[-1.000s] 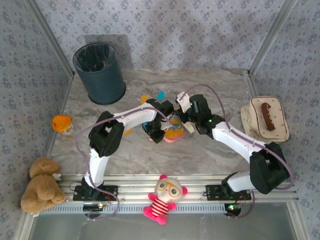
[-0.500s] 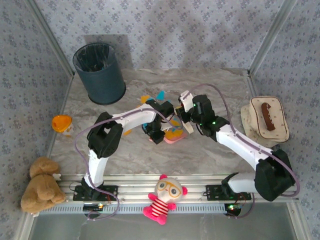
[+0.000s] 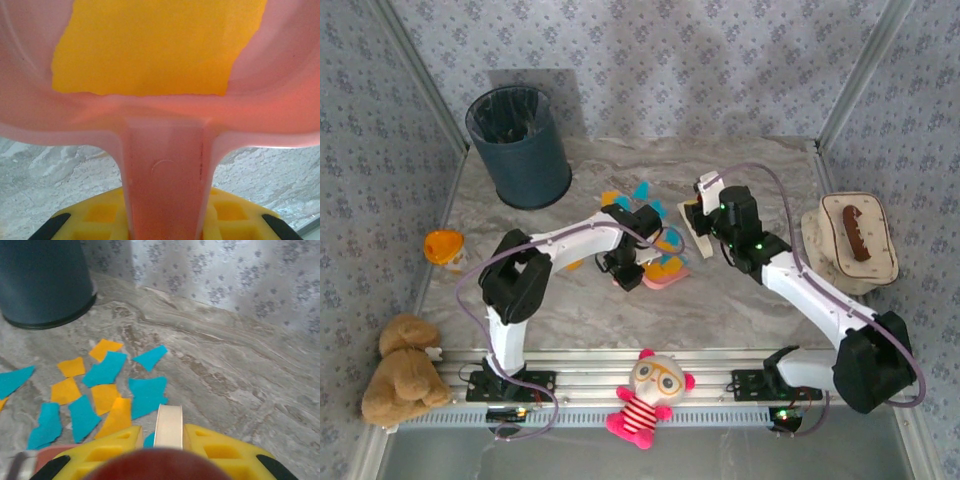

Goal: Sweep away the paper scraps from the table

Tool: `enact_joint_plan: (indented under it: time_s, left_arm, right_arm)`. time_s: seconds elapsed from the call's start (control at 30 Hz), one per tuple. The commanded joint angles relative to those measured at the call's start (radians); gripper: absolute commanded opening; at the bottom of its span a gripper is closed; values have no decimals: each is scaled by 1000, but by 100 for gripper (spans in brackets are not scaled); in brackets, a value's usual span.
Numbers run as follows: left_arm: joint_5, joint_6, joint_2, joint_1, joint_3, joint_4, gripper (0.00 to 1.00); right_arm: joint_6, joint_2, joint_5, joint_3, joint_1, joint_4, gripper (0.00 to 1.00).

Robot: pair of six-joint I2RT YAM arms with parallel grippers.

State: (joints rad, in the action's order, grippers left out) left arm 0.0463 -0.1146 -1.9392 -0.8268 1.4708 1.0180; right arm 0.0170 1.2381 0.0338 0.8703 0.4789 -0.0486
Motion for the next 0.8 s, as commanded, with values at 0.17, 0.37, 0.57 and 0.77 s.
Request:
enact_joint_plan:
  time_s: [0.17,0.37,0.57,0.77]
  left_arm:
    - [-27,-6,83,-6,-56,-12,0]
    - [-26,10,116,-1,-106,-11,0]
    - [-13,20,143,11,-153,-12,0]
    - [7,27,128,29,-164,-2,0]
  right_arm:
    - [-17,86,11,44,-46,-36,0]
    - [2,177,-8,95,-59,-60,0]
    - [22,248,-31,134,-55,-73,0]
    - [73,295,-55,143,-32,-72,0]
